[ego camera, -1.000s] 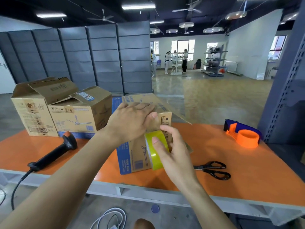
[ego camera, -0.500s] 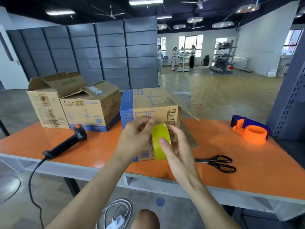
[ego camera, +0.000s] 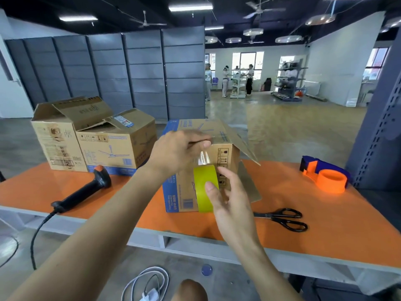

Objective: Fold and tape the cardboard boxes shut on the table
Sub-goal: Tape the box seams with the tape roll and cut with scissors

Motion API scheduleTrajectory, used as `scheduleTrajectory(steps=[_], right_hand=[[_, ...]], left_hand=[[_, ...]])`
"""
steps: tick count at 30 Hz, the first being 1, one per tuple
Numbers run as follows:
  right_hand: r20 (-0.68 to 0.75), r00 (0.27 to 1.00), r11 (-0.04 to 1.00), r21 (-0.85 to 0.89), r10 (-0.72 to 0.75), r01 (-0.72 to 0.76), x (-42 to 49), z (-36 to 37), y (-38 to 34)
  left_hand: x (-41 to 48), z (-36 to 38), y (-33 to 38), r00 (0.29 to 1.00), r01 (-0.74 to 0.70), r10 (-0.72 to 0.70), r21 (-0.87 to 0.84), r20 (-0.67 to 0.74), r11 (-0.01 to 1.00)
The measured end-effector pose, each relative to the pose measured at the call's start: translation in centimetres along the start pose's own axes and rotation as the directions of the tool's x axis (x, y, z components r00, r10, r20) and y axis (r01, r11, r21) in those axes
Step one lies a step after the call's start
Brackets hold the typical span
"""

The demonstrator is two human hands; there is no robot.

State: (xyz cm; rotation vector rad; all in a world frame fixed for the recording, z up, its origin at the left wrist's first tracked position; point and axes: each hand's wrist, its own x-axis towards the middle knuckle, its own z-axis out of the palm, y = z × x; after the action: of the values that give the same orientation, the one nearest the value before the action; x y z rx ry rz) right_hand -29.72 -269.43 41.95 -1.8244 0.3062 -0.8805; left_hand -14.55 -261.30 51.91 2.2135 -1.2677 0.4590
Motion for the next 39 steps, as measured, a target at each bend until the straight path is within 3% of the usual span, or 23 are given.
scheduleTrajectory(steps=[9, 14, 18, 22, 24, 26, 29, 33, 35, 37, 39], right_hand=[[-0.128, 0.992, 0.995, -0.100, -0.007, -0.005, 0.2, 0.6, -1.2], [-0.074, 0.993, 0.989, -0.117, 0.087, -0.096, 0.8, 0.1, -0.8], [-0.058, 0.993, 0.989, -0.108, 0.099, -0.104, 1.4, 0.2, -0.4], [-0.047, 0.996, 0.990, -0.118, 0.073, -0.079, 1.3, 0.7, 0.3], [-0.053, 0.996, 0.991, -0.110, 0.068, -0.073, 1.2, 0.9, 0.5], [-0.055, 0.997, 0.991, -0.117, 0.052, -0.059, 1.0, 1.1, 0.6], [-0.032, 0.999, 0.991, -0.131, 0.023, -0.027, 0.5, 1.3, 0.6], [0.017, 0.998, 0.985, -0.161, -0.055, 0.057, -0.2, -0.1, 1.7], [0.036, 0.995, 0.941, -0.325, -0.088, 0.095, -0.2, -2.6, 3.0], [0.113, 0.993, 0.800, -0.595, -0.015, 0.080, 0.2, -5.9, 4.6], [0.161, 0.972, 0.565, -0.824, 0.171, 0.037, 0.8, -8.9, 6.0]], left_hand=[[0.0, 0.9, -0.1, 0.991, 0.073, -0.069, 0.033, -0.112, 0.997], [-0.4, 1.8, 0.1, 0.979, 0.018, -0.005, 0.062, -0.205, 0.998], [-1.3, 2.2, 0.3, 0.936, -0.061, 0.053, -0.011, -0.349, 0.998], [-5.0, 2.9, 0.8, 0.831, 0.093, -0.145, -0.123, -0.537, 0.988], [-7.0, 3.4, 0.6, 0.862, 0.225, -0.341, -0.319, -0.375, 0.920], [-7.9, 3.8, 0.6, 0.884, 0.360, -0.463, -0.546, -0.058, 0.756], [-7.7, 4.2, 1.5, 0.863, 0.449, -0.452, -0.754, 0.227, 0.479], [-7.6, 5.3, 2.5, 0.850, 0.423, -0.486, -0.812, 0.202, 0.402], [-7.7, 5.6, 2.9, 0.819, 0.438, -0.528, -0.840, 0.226, 0.320], [-7.7, 5.7, 3.0, 0.796, 0.452, -0.551, -0.852, 0.250, 0.266], [-7.7, 5.8, 2.8, 0.787, 0.444, -0.570, -0.858, 0.236, 0.259]])
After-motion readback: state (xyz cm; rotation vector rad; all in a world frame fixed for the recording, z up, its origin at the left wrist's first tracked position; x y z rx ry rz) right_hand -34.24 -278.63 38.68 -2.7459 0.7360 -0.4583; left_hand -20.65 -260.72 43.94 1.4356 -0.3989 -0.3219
